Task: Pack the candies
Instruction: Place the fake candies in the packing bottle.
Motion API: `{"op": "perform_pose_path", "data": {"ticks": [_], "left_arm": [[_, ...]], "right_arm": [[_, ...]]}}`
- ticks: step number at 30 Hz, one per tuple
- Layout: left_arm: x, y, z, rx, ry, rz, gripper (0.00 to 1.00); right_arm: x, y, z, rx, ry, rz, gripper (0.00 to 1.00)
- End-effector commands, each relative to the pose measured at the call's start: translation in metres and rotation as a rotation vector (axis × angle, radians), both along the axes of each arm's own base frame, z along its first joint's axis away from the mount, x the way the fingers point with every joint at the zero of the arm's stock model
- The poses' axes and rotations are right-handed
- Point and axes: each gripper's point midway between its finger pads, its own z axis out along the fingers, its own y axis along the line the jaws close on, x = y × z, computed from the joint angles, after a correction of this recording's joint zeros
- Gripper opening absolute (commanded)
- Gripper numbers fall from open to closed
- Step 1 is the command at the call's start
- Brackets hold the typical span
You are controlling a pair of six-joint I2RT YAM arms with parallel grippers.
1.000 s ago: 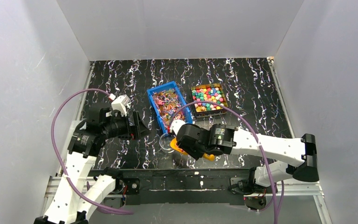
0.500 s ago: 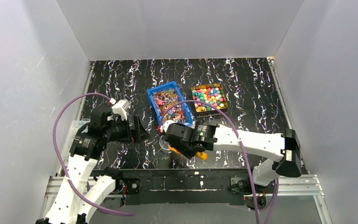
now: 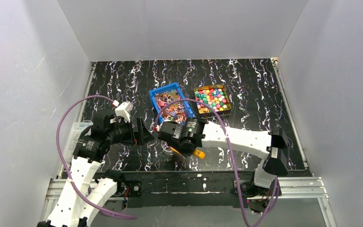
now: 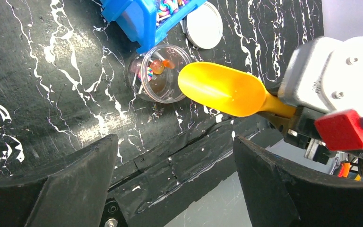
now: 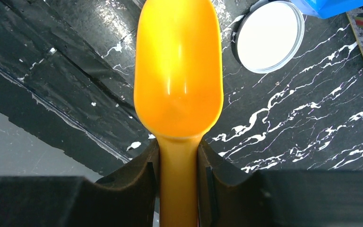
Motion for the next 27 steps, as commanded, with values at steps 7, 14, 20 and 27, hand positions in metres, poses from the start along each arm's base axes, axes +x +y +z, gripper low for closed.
{"op": "perform_pose_path", "data": {"ticks": [7,14,20,27], "left_arm": [[0.004,-0.005,0.000,-0.023,0.007,-0.010,0.91],[0.019,-0.009,-0.006,-0.032,0.067,0.030,0.92],[0.044,-0.012,-0.016,-0.052,0.116,0.118,0.91],[0.075,-0.013,-0.028,-0.048,0.157,0.211,0.90]], "right_arm": [[0.007,-0.002,0.014,-0.017,0.024,-0.023,0.01],[0.023,-0.008,0.033,-0.003,-0.010,-0.048,0.01],[0.052,-0.013,0.039,0.027,-0.032,-0.111,0.01],[0.089,-0.012,0.038,0.068,-0.023,-0.166,0.01]]}}
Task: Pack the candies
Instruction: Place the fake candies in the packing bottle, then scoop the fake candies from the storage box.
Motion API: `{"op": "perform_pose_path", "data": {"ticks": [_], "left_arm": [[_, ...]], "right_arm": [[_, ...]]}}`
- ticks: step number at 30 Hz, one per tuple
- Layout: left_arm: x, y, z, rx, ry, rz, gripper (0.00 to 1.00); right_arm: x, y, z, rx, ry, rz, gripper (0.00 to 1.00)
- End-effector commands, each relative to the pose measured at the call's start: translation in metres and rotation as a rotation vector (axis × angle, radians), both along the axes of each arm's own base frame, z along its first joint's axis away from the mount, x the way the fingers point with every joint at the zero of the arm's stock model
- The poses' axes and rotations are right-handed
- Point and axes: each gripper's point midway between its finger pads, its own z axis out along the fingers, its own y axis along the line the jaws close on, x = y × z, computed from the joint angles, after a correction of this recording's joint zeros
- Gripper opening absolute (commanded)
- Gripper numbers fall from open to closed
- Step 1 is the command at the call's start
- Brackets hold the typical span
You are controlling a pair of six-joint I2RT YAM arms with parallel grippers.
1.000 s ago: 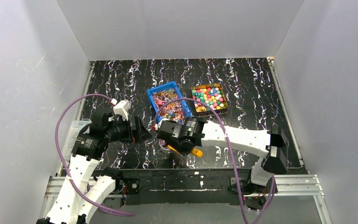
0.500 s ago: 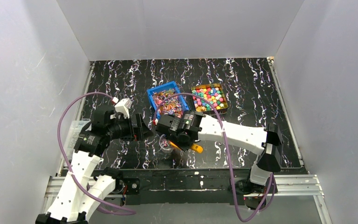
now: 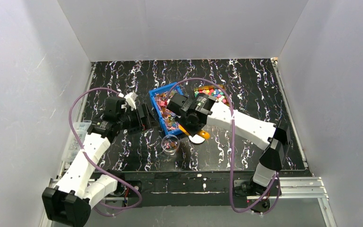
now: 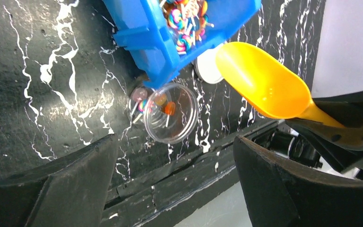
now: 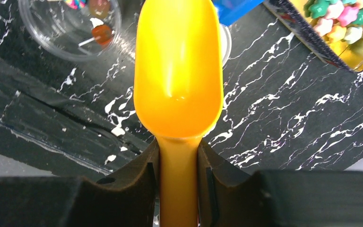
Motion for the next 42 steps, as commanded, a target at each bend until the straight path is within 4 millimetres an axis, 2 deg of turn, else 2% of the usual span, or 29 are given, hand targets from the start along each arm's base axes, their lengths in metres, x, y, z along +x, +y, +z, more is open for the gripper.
{"op": "perform_pose_path", "data": {"ticks": [1,10,19,32,42], "left_arm": [[0.023,0.003,-0.007,0.013,0.008,0.089,0.89],[0.053,-0.007,-0.021,-0.013,0.070,0.129,0.82],[0.075,-0.017,-0.034,-0.033,0.109,0.141,0.73],[0.089,-0.026,-0.056,-0.039,0.168,0.111,0.63],[0.094,-0.036,-0.070,-0.056,0.214,0.081,0.46]], "right_arm": [[0.025,0.008,0.010,0.057,-0.019,-0.012,0.01],[0.048,0.006,-0.004,0.041,0.021,-0.033,0.01],[0.058,0.016,-0.022,0.042,0.063,-0.029,0.01],[0.071,0.025,-0.040,0.001,0.110,-0.027,0.01],[0.085,0.038,-0.054,-0.011,0.124,-0.029,0.01]]}}
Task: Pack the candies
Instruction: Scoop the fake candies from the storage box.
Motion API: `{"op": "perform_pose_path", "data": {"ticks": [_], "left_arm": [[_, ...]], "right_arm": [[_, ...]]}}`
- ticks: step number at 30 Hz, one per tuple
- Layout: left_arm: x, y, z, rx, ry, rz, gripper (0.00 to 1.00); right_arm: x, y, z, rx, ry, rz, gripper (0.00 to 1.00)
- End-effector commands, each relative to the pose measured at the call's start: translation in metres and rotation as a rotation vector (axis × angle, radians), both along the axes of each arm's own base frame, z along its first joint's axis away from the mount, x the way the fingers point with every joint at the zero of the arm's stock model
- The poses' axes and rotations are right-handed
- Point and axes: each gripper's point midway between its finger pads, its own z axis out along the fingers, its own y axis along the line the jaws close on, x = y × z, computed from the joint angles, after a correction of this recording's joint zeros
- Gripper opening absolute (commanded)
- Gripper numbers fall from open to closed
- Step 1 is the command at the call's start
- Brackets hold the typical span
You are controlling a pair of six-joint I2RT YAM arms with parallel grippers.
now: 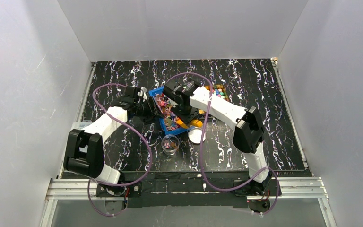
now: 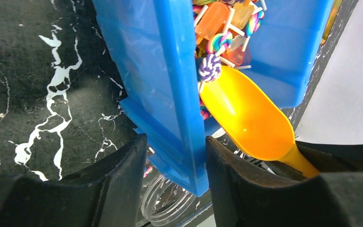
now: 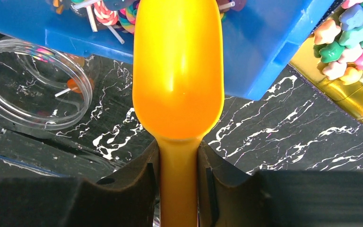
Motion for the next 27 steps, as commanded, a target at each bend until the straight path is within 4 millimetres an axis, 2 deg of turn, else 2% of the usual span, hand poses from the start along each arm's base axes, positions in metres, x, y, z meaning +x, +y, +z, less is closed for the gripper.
{"op": "perform_pose_path", "data": {"ticks": [1,6,15,27], "left_arm": [[0.006,-0.007,0.009,-0.022,-0.017,-0.029,0.44],[0.005,-0.011,0.004,-0.023,-0.004,-0.048,0.33],[0.000,-0.014,0.000,-0.020,0.008,-0.071,0.21],[-0.005,-0.021,-0.005,-0.011,0.027,-0.116,0.12]], "right_arm": [[0.016,0.018,-0.004,0.051,-0.029,0.006,0.01],[0.021,0.023,-0.008,0.091,-0.067,-0.005,0.01],[0.035,0.040,-0.024,0.223,-0.169,-0.060,0.01],[0.046,0.045,-0.036,0.374,-0.313,-0.103,0.01]]}}
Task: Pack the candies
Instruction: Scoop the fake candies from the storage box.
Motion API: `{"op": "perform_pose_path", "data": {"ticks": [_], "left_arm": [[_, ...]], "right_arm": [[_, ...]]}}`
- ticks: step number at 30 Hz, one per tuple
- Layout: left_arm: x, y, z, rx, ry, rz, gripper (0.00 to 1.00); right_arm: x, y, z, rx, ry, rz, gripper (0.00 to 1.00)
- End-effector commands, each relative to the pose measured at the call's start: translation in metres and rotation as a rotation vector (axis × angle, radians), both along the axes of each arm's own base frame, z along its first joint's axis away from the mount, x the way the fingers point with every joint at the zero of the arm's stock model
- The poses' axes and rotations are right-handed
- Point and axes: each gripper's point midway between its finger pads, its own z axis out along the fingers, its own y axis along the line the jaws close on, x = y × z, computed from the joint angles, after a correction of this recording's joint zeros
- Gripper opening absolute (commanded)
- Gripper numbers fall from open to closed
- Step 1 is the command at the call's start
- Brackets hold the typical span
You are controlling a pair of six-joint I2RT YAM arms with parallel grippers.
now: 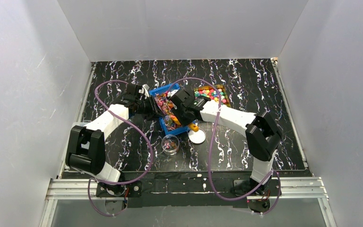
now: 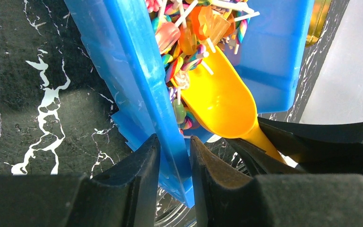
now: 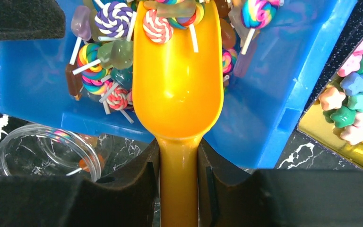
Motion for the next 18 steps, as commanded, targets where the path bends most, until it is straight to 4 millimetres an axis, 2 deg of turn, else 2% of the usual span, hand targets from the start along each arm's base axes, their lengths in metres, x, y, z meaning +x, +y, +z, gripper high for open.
{"op": "perform_pose_path", "data": {"ticks": [1,6,15,18], "left_arm": [[-0.017,-0.009,-0.009,0.014,0.061,-0.063,0.12],[-0.019,-0.011,-0.010,0.014,0.065,-0.073,0.10],[-0.023,-0.012,-0.009,0.009,0.071,-0.087,0.08],[-0.024,-0.012,-0.009,0.013,0.070,-0.091,0.07]], "right_arm": [[0.017,0.018,-0.004,0.105,-0.095,-0.035,0.01],[0.024,0.017,-0.009,0.114,-0.163,-0.064,0.01],[0.040,0.012,-0.008,0.131,-0.302,-0.107,0.01],[0.044,0.021,-0.009,0.145,-0.307,-0.090,0.01]]}}
